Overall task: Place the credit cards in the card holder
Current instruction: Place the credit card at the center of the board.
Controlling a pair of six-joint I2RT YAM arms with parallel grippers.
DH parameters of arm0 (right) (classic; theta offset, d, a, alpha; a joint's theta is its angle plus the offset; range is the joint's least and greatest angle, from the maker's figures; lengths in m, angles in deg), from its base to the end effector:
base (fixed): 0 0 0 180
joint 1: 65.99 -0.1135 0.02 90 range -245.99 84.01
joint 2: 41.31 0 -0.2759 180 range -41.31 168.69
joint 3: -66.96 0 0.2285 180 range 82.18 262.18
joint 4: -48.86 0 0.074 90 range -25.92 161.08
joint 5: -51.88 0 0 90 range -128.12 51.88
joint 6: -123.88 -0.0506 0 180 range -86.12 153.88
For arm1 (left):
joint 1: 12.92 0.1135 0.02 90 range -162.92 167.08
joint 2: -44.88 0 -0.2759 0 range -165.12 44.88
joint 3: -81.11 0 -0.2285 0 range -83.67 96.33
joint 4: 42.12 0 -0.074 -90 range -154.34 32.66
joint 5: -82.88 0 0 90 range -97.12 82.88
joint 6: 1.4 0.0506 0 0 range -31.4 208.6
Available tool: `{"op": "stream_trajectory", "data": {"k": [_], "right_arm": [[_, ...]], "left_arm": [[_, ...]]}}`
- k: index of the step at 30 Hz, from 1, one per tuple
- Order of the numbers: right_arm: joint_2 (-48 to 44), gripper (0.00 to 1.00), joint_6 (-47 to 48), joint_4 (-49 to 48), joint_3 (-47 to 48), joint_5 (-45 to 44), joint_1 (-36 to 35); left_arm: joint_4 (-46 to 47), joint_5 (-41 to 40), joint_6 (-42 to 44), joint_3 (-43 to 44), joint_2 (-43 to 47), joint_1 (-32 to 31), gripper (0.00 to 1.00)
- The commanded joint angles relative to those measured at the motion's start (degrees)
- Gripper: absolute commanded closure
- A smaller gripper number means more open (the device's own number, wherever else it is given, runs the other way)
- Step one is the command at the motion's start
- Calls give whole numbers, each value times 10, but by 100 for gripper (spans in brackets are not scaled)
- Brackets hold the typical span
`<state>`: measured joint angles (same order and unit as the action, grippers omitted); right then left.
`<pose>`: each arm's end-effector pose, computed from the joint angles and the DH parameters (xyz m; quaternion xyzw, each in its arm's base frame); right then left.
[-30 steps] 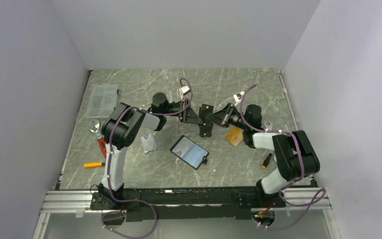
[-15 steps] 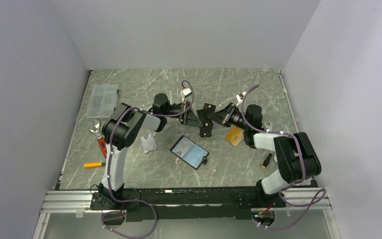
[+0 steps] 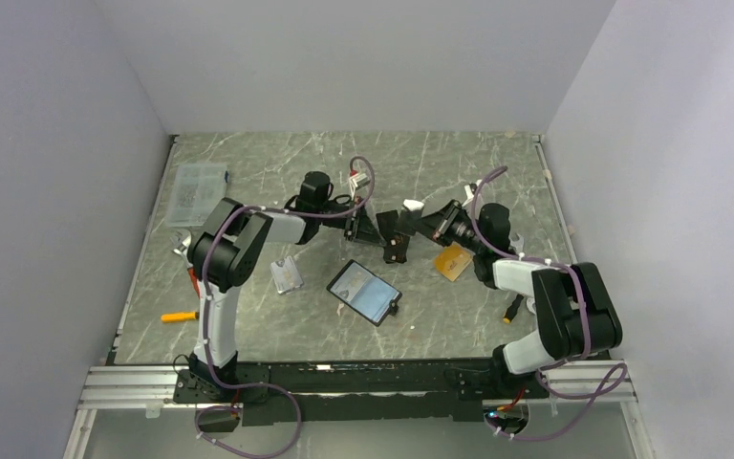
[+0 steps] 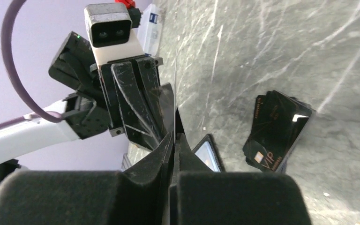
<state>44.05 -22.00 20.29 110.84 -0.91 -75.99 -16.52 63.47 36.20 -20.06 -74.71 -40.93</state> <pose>0.2707 0.0788 0.2116 0.1058 0.7601 0.5305 0.3599 0.3457 -0.2380 0.1805 0.2062 0.7078 -0.6706 0.0826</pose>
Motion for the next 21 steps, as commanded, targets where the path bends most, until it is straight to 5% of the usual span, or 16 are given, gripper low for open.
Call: {"op": "stream_trajectory", "data": {"k": [1,12,21], "right_arm": [[-32,100,25,23,-15,-19,15],[-118,100,44,100,-53,-11,34],[-172,100,50,136,-80,2,61]], "left_arm": [[-269,-57,219,76,32,2,100],[-510,-140,351,224,-72,-31,100],[-597,-215,413,250,-99,-60,98]]}}
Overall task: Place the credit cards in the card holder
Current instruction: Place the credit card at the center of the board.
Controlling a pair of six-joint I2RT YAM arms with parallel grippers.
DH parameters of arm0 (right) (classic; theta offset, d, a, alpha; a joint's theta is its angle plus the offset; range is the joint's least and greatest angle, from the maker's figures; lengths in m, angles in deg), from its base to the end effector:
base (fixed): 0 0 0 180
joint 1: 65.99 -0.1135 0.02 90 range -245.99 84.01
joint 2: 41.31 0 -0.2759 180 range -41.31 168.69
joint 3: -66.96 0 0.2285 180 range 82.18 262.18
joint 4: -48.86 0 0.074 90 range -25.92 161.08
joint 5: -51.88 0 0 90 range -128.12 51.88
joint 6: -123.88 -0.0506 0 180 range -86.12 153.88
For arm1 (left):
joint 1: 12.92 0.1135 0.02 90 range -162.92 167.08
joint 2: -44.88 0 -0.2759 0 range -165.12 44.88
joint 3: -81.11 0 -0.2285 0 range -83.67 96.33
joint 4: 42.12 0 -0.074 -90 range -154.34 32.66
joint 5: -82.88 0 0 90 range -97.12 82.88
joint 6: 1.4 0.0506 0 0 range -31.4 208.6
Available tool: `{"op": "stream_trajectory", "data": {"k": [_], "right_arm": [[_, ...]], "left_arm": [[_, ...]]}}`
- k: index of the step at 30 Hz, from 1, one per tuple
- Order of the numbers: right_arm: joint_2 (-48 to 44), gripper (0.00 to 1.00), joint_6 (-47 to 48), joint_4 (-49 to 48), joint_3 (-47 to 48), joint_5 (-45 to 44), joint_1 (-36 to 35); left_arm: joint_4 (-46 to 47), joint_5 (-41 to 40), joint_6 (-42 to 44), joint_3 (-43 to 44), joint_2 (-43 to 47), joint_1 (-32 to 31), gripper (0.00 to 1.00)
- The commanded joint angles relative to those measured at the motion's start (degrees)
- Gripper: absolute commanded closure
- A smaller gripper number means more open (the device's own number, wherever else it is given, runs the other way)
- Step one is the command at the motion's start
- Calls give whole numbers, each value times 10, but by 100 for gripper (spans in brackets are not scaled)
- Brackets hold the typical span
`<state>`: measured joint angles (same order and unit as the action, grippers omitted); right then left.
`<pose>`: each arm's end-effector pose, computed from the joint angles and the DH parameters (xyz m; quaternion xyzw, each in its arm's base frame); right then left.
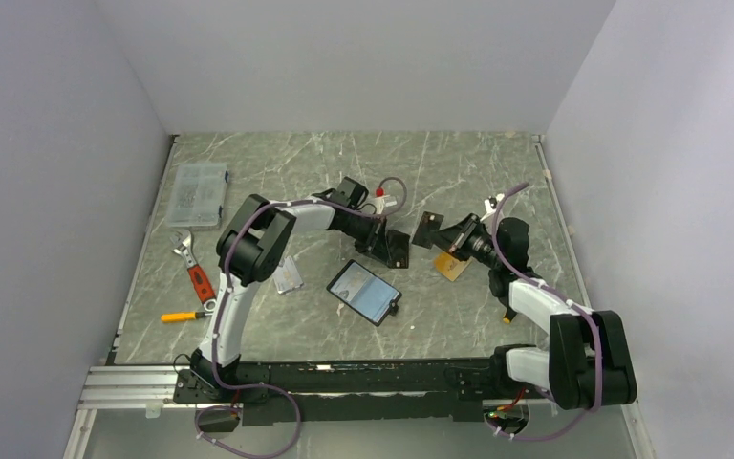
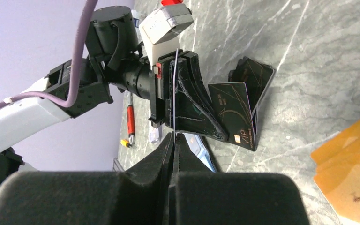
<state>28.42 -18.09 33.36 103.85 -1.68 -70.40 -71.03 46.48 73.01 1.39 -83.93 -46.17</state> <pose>0.2229 0.0473 0.2142 0.1391 0.7750 0.4878 0.3770 0.3537 -0.2806 0.1317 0.2564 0.8272 -0.4975 0.0489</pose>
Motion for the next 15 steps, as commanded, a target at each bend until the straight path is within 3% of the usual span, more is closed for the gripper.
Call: {"op": "stream_trajectory", "data": {"k": [1,2,5,7,15], "right_arm": [[-18,100,11,5,-11,12,5],[-19,100,12,5,-11,16,5],[-21,100,20,12,-6,33,4],[-19,100,26,15,-3,46,5],[-22,100,44,30,4,81,4]], "left_arm": [[-58,-53,50,43,-10,-8,95],[-67,-63,55,53,-13,-8,90],[-94,-88,66,70,-14,-9,60],[-97,-100,69,67,-3,-8,48],[-112,-102,82,52,75,6,38]]}}
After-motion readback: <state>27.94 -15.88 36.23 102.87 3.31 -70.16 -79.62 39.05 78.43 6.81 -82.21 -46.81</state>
